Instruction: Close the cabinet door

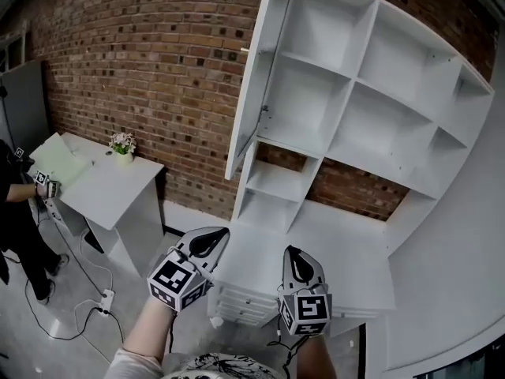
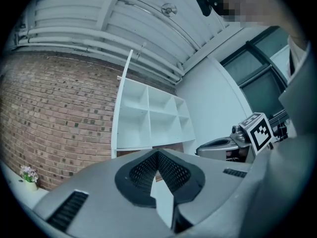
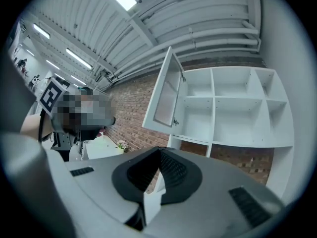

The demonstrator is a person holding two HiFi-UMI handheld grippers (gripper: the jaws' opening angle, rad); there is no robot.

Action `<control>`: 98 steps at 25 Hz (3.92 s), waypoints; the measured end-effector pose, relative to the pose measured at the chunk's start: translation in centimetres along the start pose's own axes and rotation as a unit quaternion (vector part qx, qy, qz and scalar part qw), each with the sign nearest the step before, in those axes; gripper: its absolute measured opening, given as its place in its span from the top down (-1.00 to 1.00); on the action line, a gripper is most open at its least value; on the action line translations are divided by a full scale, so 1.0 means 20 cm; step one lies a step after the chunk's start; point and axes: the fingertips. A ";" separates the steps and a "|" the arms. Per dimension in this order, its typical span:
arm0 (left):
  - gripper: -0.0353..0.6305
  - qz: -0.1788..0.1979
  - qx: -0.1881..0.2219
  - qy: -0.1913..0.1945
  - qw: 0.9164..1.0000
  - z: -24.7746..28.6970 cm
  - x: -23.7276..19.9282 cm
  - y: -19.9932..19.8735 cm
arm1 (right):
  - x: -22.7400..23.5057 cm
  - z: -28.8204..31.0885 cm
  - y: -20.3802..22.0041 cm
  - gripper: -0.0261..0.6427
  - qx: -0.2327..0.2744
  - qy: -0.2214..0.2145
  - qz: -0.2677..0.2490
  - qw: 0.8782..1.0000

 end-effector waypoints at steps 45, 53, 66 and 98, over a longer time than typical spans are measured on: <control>0.40 0.013 0.229 0.199 0.953 0.85 -0.96 -1.53 | 0.32 0.93 -0.10 0.90 -0.012 -0.018 -0.012 1.000; 0.40 -0.011 0.197 0.260 0.945 0.92 -0.93 -1.53 | 0.33 0.94 -0.06 0.91 -0.026 0.004 -0.002 1.000; 0.57 0.029 0.181 0.295 0.938 0.95 -0.82 -1.53 | 0.37 0.95 0.03 0.90 -0.031 0.012 0.007 0.999; 0.61 0.107 0.166 0.162 0.967 1.56 -0.15 -1.48 | 1.26 0.81 0.09 0.90 0.017 -0.033 -0.006 0.999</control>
Point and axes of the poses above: the fingertips, and each gripper's own axes: z forward along the fingers, x to its right, y out of its underside, and after that the axes turned 3 degrees about -y, right-handed
